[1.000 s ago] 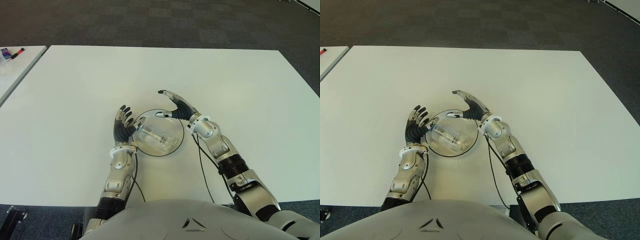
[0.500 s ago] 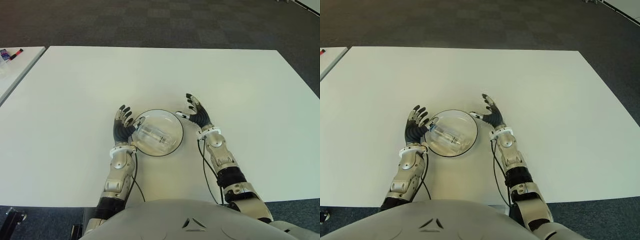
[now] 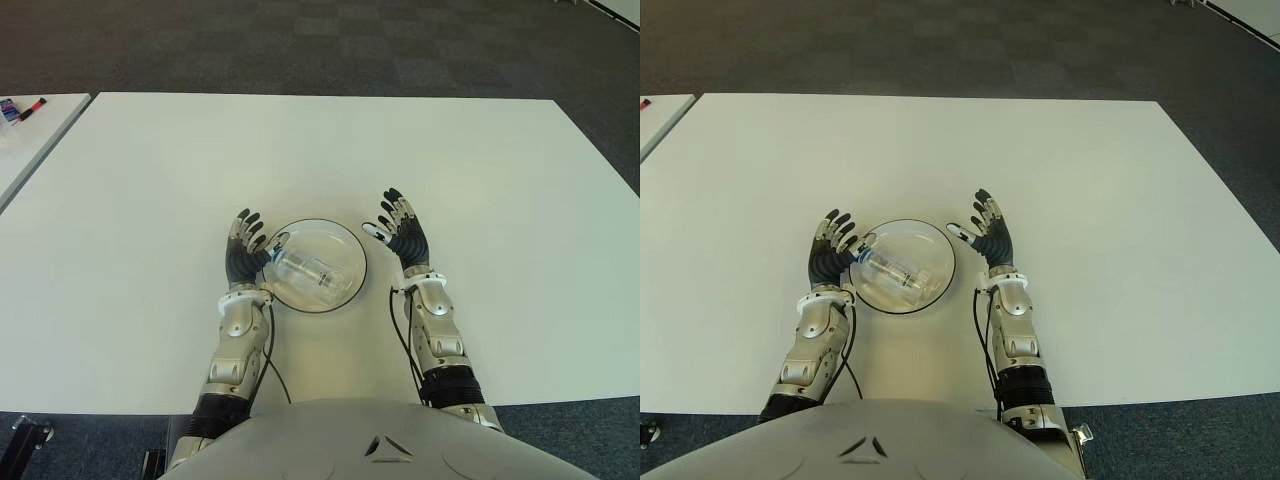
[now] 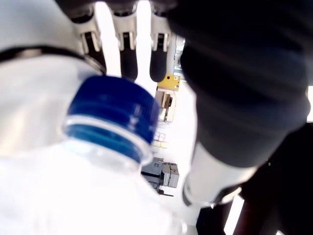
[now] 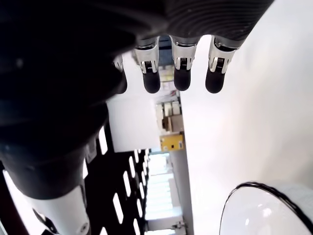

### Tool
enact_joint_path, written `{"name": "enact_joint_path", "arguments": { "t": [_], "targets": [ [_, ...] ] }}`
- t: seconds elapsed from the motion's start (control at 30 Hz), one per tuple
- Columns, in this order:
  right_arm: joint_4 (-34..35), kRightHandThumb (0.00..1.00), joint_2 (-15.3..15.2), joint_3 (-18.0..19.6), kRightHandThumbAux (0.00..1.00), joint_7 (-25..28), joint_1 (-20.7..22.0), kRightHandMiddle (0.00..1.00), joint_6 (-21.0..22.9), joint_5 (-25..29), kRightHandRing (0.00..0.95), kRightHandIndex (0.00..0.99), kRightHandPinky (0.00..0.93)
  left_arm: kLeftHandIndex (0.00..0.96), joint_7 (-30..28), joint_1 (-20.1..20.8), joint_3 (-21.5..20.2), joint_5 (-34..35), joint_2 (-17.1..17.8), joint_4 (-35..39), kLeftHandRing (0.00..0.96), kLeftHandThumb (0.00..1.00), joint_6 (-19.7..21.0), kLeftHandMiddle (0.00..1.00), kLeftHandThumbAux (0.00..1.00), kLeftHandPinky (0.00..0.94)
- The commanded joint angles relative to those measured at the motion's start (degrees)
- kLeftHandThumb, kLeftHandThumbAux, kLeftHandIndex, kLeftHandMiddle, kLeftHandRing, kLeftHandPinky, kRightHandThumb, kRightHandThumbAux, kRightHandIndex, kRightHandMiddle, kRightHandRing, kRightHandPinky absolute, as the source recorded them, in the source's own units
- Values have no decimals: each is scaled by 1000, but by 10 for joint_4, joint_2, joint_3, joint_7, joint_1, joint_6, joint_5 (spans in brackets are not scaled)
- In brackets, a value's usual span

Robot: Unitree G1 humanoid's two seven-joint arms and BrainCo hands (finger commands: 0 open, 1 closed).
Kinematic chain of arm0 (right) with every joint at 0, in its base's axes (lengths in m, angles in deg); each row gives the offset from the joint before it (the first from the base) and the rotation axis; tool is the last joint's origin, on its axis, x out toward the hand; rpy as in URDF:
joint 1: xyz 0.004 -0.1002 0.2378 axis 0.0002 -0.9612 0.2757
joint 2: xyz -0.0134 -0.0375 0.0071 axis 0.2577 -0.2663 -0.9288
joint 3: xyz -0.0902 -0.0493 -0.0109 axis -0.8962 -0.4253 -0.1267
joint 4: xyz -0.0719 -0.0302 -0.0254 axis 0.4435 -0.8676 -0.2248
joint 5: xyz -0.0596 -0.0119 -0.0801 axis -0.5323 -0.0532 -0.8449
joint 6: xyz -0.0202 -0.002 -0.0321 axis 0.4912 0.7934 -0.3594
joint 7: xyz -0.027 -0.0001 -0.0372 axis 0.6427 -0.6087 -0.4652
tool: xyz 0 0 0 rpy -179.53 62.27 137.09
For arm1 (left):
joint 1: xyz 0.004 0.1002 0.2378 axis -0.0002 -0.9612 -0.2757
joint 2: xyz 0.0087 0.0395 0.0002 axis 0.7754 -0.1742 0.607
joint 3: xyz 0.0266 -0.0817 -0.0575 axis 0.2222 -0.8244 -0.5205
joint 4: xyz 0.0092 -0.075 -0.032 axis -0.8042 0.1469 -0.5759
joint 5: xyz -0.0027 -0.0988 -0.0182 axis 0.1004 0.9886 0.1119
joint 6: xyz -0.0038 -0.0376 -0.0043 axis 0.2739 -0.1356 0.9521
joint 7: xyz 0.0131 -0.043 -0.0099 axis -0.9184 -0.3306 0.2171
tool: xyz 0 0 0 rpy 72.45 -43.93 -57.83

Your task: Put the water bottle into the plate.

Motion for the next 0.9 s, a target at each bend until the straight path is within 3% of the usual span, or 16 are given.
{"name": "enact_joint_path", "arguments": {
  "t": [0.03,0.5,0.9],
  "targets": [
    [11,58,17,18,832,-5,-12,0,8,27,0,4,55,131,-7,5,-5,2,-39,1,174,0,6,178,924,201],
    [13,70,23,17,814,-9,-25,20,-10,28,16,33,76,131,-21,6,-14,6,-38,-1,165,0,6,172,942,186],
    [24,63,19,7,783,-17,-39,38,13,21,29,43,77,130,-30,5,-18,5,-37,-3,160,0,3,169,942,184]
  ]
}}
